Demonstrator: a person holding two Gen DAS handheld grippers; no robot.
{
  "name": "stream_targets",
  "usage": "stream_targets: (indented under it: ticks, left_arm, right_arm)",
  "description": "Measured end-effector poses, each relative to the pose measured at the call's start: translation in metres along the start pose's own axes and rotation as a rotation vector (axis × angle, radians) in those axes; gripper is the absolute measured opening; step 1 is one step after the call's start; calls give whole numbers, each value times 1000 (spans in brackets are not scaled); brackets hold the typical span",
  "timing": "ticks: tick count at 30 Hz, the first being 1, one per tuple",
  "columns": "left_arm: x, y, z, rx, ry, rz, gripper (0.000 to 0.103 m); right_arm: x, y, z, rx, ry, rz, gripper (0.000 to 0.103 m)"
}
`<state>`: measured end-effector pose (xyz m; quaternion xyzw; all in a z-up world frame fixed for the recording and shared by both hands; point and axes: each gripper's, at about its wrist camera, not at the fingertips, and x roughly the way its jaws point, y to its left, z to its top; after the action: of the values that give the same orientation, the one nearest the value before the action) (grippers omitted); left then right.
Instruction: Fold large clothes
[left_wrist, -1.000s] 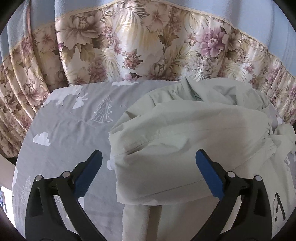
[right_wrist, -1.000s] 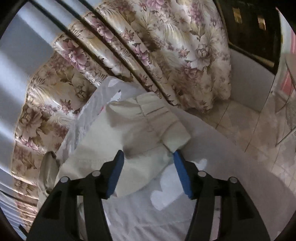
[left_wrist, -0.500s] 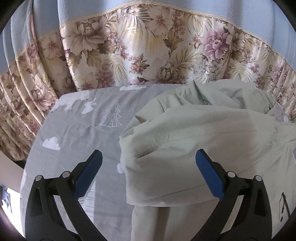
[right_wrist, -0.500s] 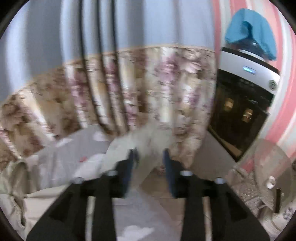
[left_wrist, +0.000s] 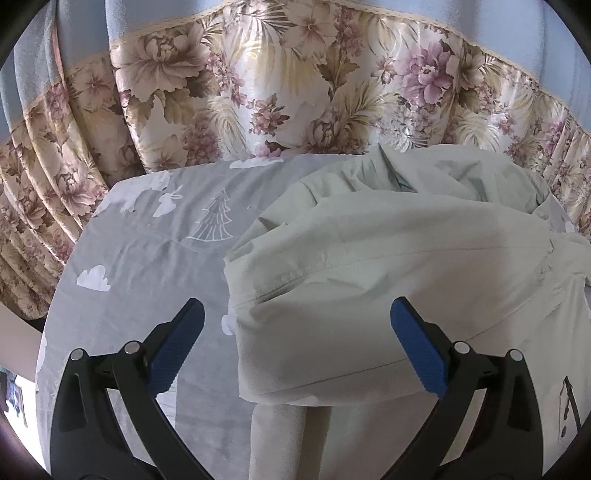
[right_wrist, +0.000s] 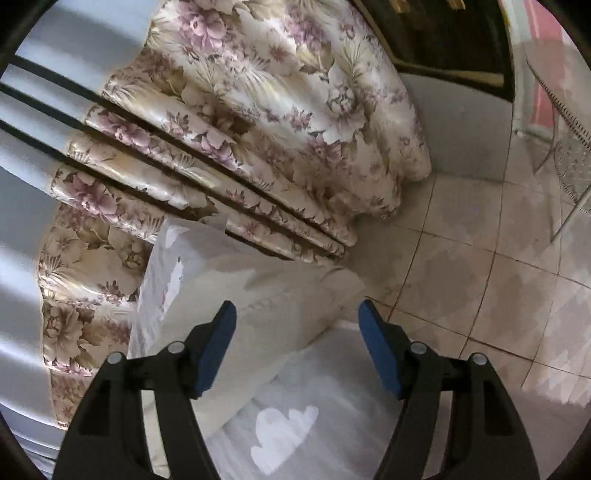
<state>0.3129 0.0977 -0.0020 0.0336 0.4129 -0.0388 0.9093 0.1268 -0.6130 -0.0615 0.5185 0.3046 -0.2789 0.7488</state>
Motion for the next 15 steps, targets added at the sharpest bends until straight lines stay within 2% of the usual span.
stream_targets:
  ticks: [3,4,5,7,9,11,15]
  left_arm:
    - [1,5,1,-23,-2,-1,100]
    - [2,7,2,-37,2,-6,100]
    - [3,8,2,-51,6,-14,100]
    - [5,11,2,-74,12,-34,100]
    - [4,10,3,-77,12,-44,100]
    - [3,7,4,-64,4,-38,100]
    - [0,3,8,-56,-7,-40,100]
  right_arm:
    - [15,1,0,30,26,47,69]
    - [16,3,0,19,10,55,60]
    - [14,9,-1,-15,-19,56,31]
    - [5,29,-3,-136,-95,18,9]
    - [-12,56,-10,-264,-177,-10,6]
    - [-39,93,-25,-415,-258,-2,6]
    - [-87,173,-71,-670,-316,102,4]
